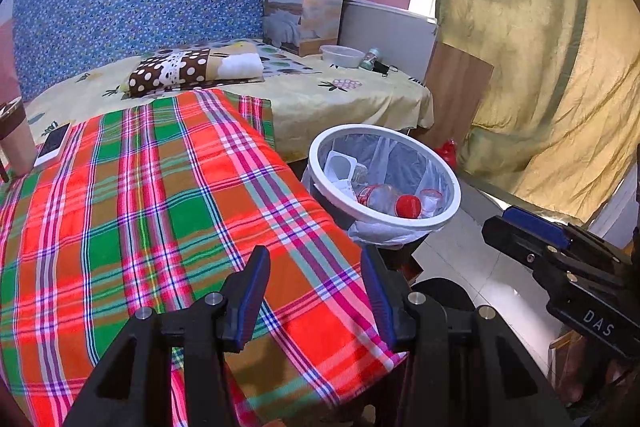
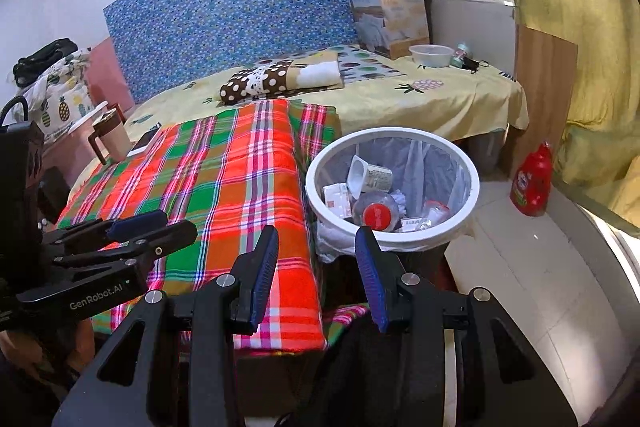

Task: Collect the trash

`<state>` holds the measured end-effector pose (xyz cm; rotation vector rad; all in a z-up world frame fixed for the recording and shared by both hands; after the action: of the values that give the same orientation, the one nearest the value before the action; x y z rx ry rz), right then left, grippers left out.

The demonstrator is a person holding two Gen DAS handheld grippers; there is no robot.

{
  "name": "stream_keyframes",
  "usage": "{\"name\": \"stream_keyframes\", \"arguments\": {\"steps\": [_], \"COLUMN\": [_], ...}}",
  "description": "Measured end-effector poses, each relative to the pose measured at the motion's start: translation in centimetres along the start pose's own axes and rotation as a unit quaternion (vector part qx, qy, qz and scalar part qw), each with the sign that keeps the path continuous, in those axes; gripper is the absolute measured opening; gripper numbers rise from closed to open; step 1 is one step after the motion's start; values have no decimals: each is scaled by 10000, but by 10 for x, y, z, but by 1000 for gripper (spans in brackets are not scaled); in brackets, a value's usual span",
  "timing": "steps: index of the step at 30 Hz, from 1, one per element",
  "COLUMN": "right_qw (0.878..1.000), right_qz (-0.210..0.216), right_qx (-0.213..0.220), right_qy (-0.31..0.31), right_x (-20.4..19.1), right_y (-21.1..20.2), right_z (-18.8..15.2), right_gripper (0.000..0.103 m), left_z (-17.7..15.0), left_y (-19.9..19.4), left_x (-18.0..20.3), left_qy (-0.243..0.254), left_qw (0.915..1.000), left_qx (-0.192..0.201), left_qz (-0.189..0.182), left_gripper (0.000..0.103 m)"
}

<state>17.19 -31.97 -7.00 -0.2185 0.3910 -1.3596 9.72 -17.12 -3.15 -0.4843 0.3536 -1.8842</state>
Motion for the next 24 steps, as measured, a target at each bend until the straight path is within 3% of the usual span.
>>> {"name": "stream_keyframes", "arguments": {"steps": [24], "right_qw": [9999], "right_qz": [-28], "right_qx": [-100], "right_qy": [19], "right_x": [-5], "right_y": [1], "right_z": [-9], "right_gripper": [42], "left_z": [-5], "left_y": [-4], "left_x": [-3], "left_qy": [-4], "left_qw": [10000], "left_qx": [-14], "left_qz": [7], "left_gripper": [47]}}
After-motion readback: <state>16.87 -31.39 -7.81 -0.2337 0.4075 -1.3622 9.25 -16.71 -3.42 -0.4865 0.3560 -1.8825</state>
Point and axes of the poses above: each gripper's, at about its wrist camera, not at the fingertips, and y roughly the way its jaws point, x to its right, z to its top, the point moved 9 cm from there along y, roughly the way its jaws point, and after that the axes turned 14 degrees about x, right-handed, at the moved point
